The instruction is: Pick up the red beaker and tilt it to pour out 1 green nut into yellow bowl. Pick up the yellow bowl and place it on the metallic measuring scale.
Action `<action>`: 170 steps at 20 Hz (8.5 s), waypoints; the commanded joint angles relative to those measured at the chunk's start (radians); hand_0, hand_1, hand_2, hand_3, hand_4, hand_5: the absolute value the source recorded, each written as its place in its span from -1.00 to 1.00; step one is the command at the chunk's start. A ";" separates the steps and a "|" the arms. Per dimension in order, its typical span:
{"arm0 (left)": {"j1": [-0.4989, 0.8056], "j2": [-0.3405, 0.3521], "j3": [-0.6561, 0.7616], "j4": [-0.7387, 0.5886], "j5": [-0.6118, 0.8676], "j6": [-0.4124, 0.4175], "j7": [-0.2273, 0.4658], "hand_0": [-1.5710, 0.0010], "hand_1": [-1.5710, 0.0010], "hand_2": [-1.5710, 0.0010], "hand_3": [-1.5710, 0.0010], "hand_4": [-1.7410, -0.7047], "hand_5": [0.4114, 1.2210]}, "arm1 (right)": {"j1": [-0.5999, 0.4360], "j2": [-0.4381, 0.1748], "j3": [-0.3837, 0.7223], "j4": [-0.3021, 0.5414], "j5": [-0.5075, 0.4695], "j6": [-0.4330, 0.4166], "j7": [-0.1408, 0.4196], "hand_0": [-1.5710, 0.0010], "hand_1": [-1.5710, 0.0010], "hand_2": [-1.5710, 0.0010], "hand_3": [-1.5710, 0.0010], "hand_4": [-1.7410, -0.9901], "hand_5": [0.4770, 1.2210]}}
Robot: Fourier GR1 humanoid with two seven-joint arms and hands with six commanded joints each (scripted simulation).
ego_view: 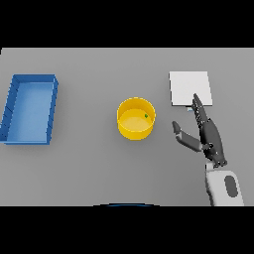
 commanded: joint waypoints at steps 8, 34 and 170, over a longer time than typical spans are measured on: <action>0.270 0.067 0.096 -0.035 0.258 0.160 0.201 -1.00 -1.00 -1.00 -0.91 -0.99 1.00 | 0.000 0.005 0.002 0.015 -0.002 0.001 0.019 1.00 1.00 1.00 1.00 0.21 -0.50; 0.900 0.326 0.043 -0.860 0.759 0.431 0.390 -0.25 -0.06 0.05 0.41 0.58 -0.25 | 0.007 -0.007 0.019 0.009 0.026 -0.003 0.007 1.00 1.00 1.00 1.00 0.12 -0.33; 0.922 0.362 0.052 -0.929 0.777 0.455 0.326 1.00 1.00 1.00 1.00 0.71 -0.10 | -0.880 -0.464 0.445 0.947 0.528 0.345 -0.027 0.84 0.88 0.81 0.54 -0.20 -0.10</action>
